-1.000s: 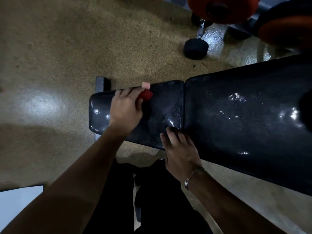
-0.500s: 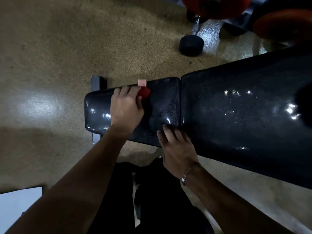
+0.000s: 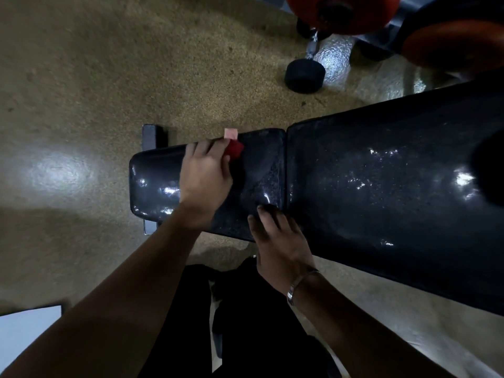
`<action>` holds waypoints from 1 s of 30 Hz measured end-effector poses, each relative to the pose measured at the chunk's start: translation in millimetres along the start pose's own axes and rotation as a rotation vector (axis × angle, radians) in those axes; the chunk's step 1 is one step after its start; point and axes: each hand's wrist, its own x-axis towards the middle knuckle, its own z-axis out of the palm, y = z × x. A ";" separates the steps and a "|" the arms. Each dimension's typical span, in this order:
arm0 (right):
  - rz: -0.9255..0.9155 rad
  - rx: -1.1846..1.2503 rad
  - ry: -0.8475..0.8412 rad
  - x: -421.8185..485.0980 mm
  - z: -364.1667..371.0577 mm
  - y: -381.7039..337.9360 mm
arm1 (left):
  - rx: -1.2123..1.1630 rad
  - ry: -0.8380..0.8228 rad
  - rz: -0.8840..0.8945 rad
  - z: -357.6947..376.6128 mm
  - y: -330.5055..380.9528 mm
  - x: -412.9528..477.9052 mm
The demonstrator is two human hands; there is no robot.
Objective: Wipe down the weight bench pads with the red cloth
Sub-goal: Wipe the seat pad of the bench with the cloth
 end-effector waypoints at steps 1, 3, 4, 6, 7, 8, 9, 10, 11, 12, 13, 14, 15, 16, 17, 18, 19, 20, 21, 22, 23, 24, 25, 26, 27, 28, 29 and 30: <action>0.007 0.002 0.008 0.1 -0.1 -0.8 | -0.006 0.006 -0.041 2.2 10.7 8.4; 0.016 0.016 0.028 -0.6 -0.1 -1.9 | -0.050 -0.024 -0.048 9.7 33.5 27.4; 0.015 0.026 0.034 -1.1 0.4 -2.0 | -0.079 -0.049 -0.025 13.5 43.8 34.7; 0.010 0.025 0.048 -1.5 1.9 -1.8 | -0.123 -0.074 0.063 19.3 55.9 39.6; 0.006 0.017 0.051 -1.5 2.9 -1.2 | -0.128 -0.081 0.129 20.1 55.8 37.2; 0.002 0.010 0.056 -1.7 3.1 -0.3 | -0.127 -0.090 0.217 19.4 51.0 32.1; 0.001 0.008 0.064 -1.8 3.0 0.4 | -0.130 -0.100 0.320 17.5 43.0 26.0; 0.000 0.006 0.075 -1.8 2.8 1.4 | -0.133 -0.109 0.414 14.5 32.2 20.6; -0.001 0.004 0.086 -1.7 1.8 1.9 | -0.124 -0.111 0.469 10.2 20.6 17.1; -0.002 0.003 0.099 -1.9 1.6 2.4 | -0.103 -0.100 0.473 5.2 10.0 16.7; -0.001 0.003 0.115 -2.4 2.0 2.8 | -0.079 -0.087 0.423 2.6 2.7 19.7; 0.005 0.001 0.130 -3.0 2.7 2.9 | -0.060 -0.078 0.330 1.6 1.6 25.1; 0.010 0.000 0.137 -3.1 3.6 2.5 | -0.043 -0.071 0.229 3.1 5.6 32.9; 0.013 0.000 0.139 -3.2 4.8 1.7 | -0.036 -0.070 0.165 6.7 12.7 42.2; 0.014 0.002 0.139 -3.2 5.5 0.9 | -0.047 -0.082 0.147 9.6 23.4 50.9; 0.015 0.006 0.140 -3.2 6.1 0.4 | -0.059 -0.102 0.161 12.1 35.5 57.4; 0.015 0.005 0.142 -3.2 6.1 0.2 | -0.070 -0.123 0.187 14.7 47.8 61.1; 0.015 0.002 0.141 -3.1 6.2 0.6 | -0.081 -0.137 0.220 16.6 58.5 60.9; 0.013 -0.004 0.144 -3.1 5.9 1.0 | -0.087 -0.149 0.256 18.4 65.6 57.5; 0.013 -0.010 0.151 -3.0 5.7 1.7 | -0.092 -0.152 0.294 19.4 68.0 51.9; 0.012 -0.017 0.161 -3.1 5.3 2.2 | -0.097 -0.159 0.332 18.0 65.5 44.5; 0.011 -0.023 0.170 -3.0 4.8 2.4 | -0.105 -0.166 0.383 15.2 58.3 36.8; 0.010 -0.026 0.178 -2.5 3.9 2.7 | -0.097 -0.169 0.451 12.3 47.4 31.2; 0.009 -0.027 0.182 -2.2 3.3 2.8 | -0.076 -0.167 0.517 8.5 35.1 27.9; 0.007 -0.029 0.186 -1.6 3.0 3.2 | -0.045 -0.165 0.530 3.3 24.4 27.4; 0.007 -0.029 0.193 -1.0 3.7 3.4 | -0.018 -0.163 0.477 -0.4 17.1 30.3; 0.011 -0.026 0.197 -0.9 4.4 3.3 | 0.010 -0.153 0.381 -0.8 14.8 36.4; 0.016 -0.018 0.195 -1.2 4.9 3.0 | 0.030 -0.130 0.288 0.8 16.7 43.8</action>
